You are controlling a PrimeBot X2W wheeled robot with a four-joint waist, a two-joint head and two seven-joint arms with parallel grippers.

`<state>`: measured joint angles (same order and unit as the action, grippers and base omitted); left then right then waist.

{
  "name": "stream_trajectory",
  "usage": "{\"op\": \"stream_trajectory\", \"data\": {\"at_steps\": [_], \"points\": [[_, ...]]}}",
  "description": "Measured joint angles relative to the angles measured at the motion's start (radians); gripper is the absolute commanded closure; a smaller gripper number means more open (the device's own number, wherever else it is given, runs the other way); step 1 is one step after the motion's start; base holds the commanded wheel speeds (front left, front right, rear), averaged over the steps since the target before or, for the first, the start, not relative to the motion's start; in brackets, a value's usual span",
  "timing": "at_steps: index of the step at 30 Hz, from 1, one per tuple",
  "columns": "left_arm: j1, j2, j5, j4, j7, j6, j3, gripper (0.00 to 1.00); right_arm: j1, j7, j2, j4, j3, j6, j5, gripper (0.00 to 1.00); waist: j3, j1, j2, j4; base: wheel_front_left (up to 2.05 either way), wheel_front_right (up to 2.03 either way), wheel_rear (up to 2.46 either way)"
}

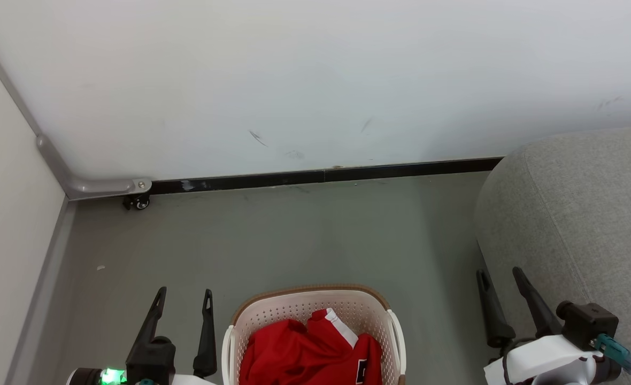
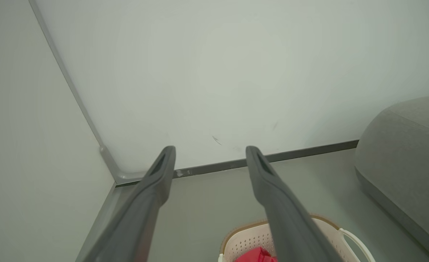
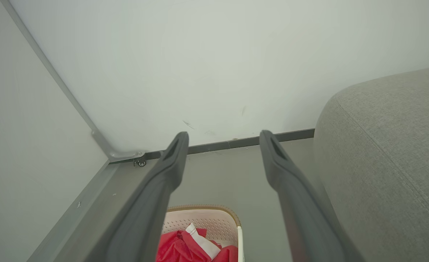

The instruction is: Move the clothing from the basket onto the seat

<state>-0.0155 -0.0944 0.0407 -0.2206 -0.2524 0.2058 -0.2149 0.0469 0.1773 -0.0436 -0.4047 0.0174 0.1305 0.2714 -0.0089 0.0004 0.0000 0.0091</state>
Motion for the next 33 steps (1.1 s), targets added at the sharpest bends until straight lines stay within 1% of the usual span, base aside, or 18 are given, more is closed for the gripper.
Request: {"op": "stream_trajectory", "data": {"at_steps": [31, 33], "points": [[0.003, 0.007, 0.009, -0.006, 0.000, 0.007, 0.012, 0.00, 0.010, 0.004, 0.000, 0.000, -0.005, 0.000, 0.000, 0.00, 0.024, 0.0000, 0.0000, 0.000, 0.00, 0.00, 0.00], [0.005, 0.007, 0.008, -0.002, 0.000, 0.013, 0.012, 0.00, 0.021, 0.005, 0.000, 0.004, -0.006, 0.000, 0.000, 0.00, 0.028, -0.0002, 0.0000, 0.000, 0.00, 0.00, 0.00]]}}
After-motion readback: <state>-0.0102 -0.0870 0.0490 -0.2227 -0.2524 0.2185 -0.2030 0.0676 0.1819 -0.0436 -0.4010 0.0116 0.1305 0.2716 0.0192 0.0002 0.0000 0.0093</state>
